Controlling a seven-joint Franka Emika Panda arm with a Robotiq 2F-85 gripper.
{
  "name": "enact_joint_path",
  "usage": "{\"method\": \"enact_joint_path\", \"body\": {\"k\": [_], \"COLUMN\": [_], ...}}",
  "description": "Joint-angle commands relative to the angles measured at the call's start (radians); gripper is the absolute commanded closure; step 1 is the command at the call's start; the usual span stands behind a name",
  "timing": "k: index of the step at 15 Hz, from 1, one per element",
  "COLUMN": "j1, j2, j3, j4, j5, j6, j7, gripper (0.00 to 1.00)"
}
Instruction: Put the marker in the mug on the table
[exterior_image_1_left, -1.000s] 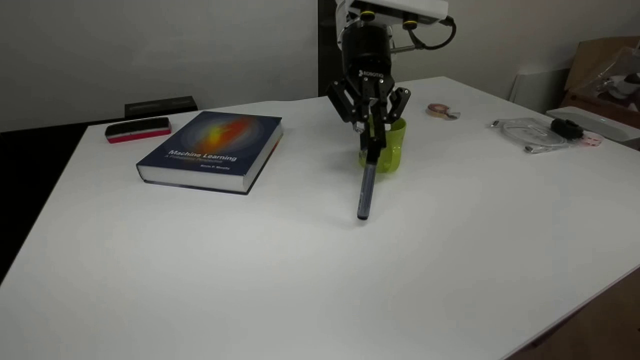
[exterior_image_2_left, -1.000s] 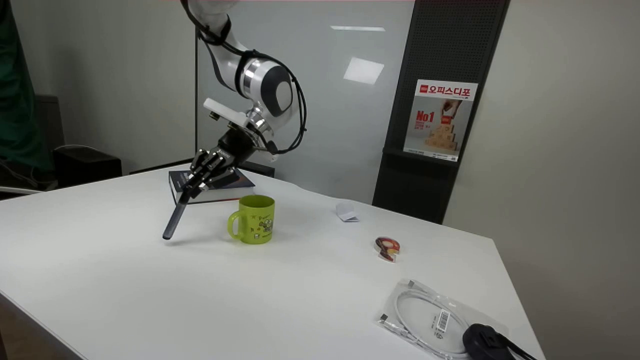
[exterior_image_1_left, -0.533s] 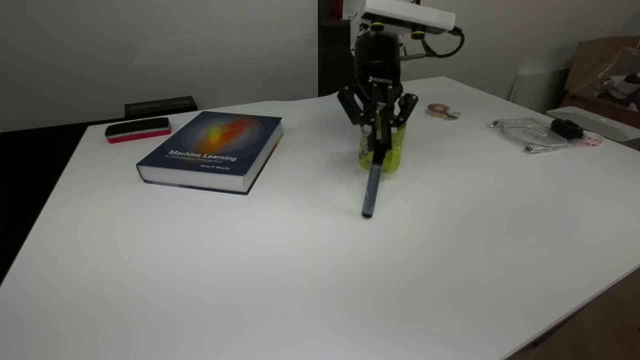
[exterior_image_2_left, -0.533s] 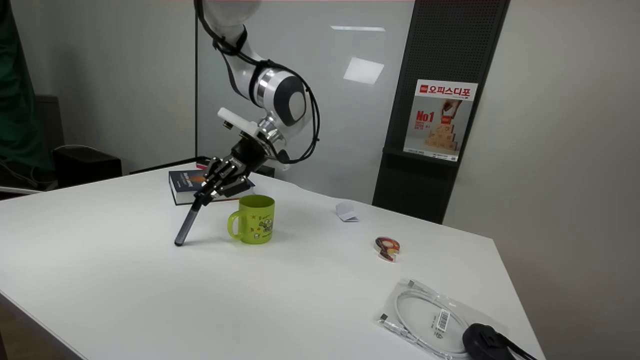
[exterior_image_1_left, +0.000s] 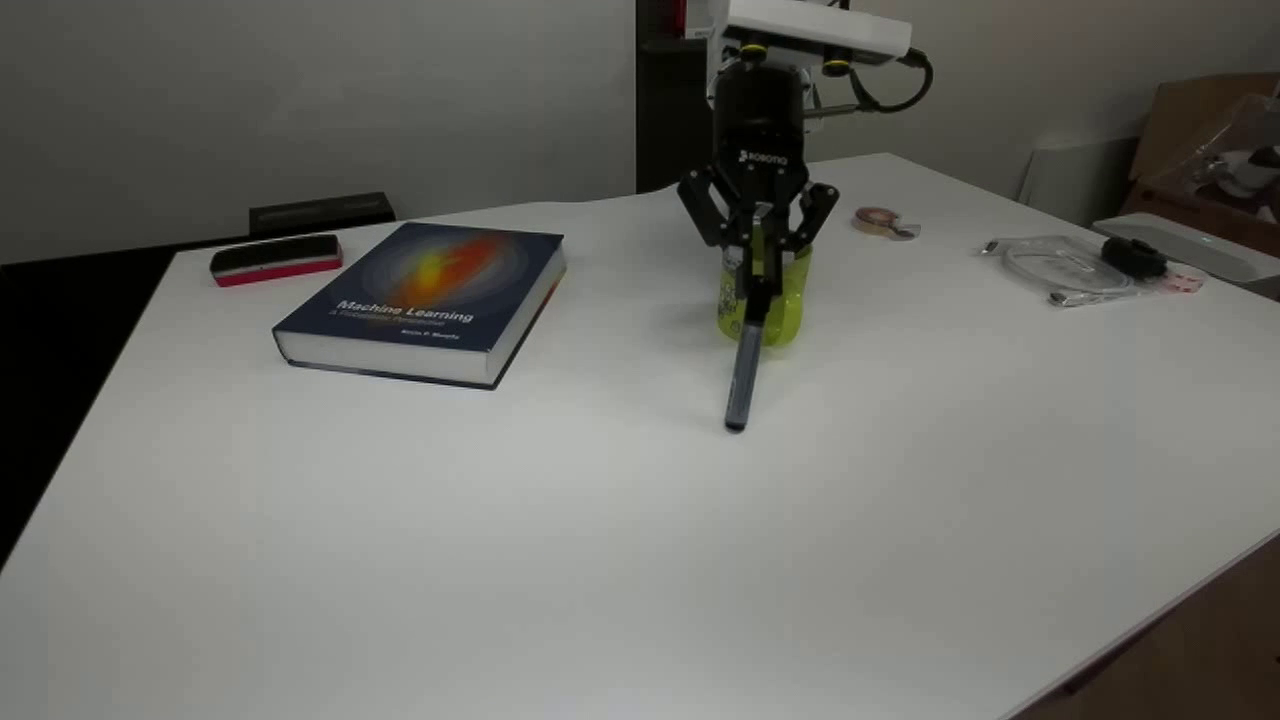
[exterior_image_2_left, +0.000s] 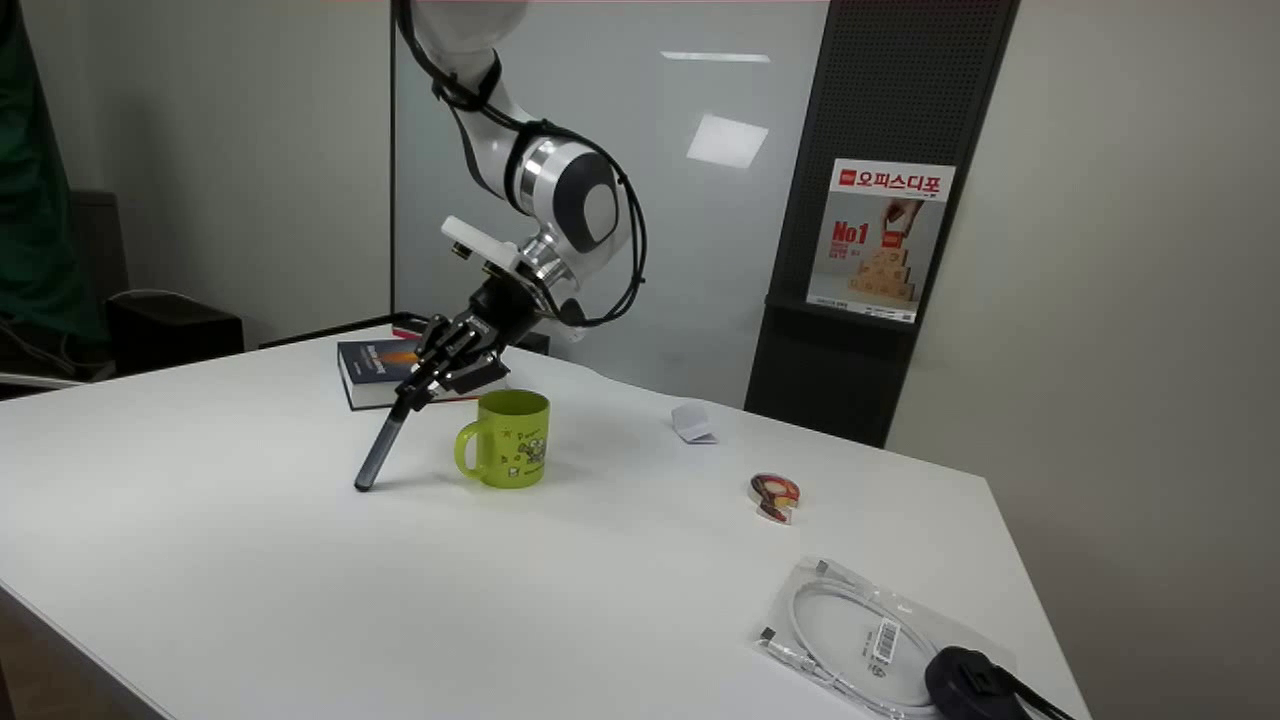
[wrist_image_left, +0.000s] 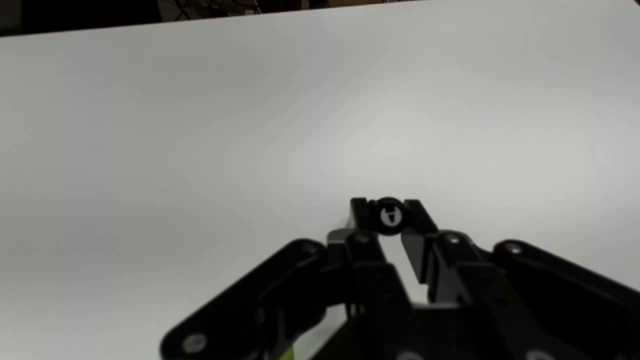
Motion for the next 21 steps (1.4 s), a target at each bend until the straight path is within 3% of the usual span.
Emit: {"method": "enact_joint_path", "body": {"k": [1,4,5,7,14,18,21], "j1": [0.018,0.036,0.041,0.050,0.094,0.117,0.147], "j2": [0.023,0.016,0.015,0.012,-0.053,-0.118,-0.197], "j3": [-0.022,-0.040,-0.045,-0.051,-0.038,-0.025,-0.029], "j4": [0.036,0.027,0.025,0.016,-0.045,-0.092,-0.166], "j5": [-0.016,-0.046,-0.059,-0.084,-0.162,-0.190,-0.236], "j6": [0.039,0.108,0.130,0.177,0.306,0.347,0.447], "j7": [0.064,0.080,0.085,0.090,0.059,0.035,0.013], "gripper": [0.95,0.95,0.54,0.48,0.00,0.00,0.00]}}
